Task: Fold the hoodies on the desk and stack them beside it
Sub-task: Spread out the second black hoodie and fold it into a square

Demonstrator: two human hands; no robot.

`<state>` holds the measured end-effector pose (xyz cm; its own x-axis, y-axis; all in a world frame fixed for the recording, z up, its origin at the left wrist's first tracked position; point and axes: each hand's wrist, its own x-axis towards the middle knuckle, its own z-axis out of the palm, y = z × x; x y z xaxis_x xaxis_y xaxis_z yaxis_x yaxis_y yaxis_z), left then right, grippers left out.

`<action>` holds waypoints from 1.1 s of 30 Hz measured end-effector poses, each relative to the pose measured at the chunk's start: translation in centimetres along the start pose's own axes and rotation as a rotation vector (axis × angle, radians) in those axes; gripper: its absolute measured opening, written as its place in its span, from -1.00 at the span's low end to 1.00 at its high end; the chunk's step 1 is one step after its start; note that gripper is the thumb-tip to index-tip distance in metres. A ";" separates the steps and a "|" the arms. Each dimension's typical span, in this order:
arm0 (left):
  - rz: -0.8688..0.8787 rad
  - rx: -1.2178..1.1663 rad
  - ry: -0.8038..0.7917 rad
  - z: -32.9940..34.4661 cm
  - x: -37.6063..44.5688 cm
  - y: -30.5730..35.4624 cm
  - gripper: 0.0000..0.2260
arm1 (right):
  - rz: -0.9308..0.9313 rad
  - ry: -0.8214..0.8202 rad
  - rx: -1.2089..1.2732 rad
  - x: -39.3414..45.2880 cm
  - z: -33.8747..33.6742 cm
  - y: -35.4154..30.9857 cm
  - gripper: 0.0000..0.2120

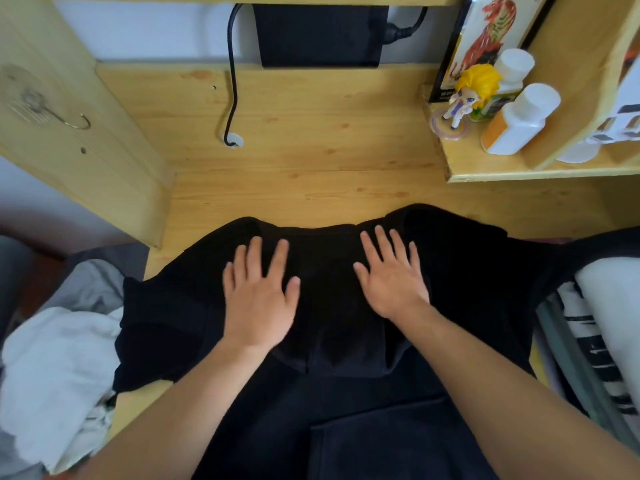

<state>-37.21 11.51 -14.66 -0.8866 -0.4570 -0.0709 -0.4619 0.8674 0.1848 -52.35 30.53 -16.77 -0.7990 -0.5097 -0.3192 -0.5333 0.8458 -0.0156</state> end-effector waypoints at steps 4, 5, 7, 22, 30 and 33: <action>0.236 0.109 -0.124 2.7 -4.6 0.7 -0.43 | 0.033 0.092 -0.018 -0.6 -0.5 -0.6 -0.40; 0.218 0.114 -0.149 3.4 -5.2 0.8 -0.42 | 0.038 0.153 0.025 -1.6 -1.1 -1.7 -0.41; 0.161 0.129 -0.174 4.4 -5.6 1.0 -0.39 | -0.036 0.220 0.112 -4.6 -1.4 -4.1 -0.42; -0.930 -0.594 0.136 -2.5 -14.4 -14.8 -0.77 | 0.011 0.039 0.069 -9.6 0.2 -8.8 -0.36; -1.321 -1.546 -0.368 -1.3 -12.2 -22.3 -0.66 | -0.020 -0.221 0.069 -13.5 2.2 -14.4 -0.30; -1.345 -1.695 -0.291 -1.0 -11.7 -23.5 -0.68 | -0.024 -0.199 -0.002 -13.7 2.2 -14.1 -0.28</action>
<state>-15.98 -3.76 -17.16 -0.1936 -0.2977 -0.9348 -0.3270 -0.8788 0.3475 -33.24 25.94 -14.28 -0.7154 -0.4885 -0.4996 -0.5522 0.8334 -0.0241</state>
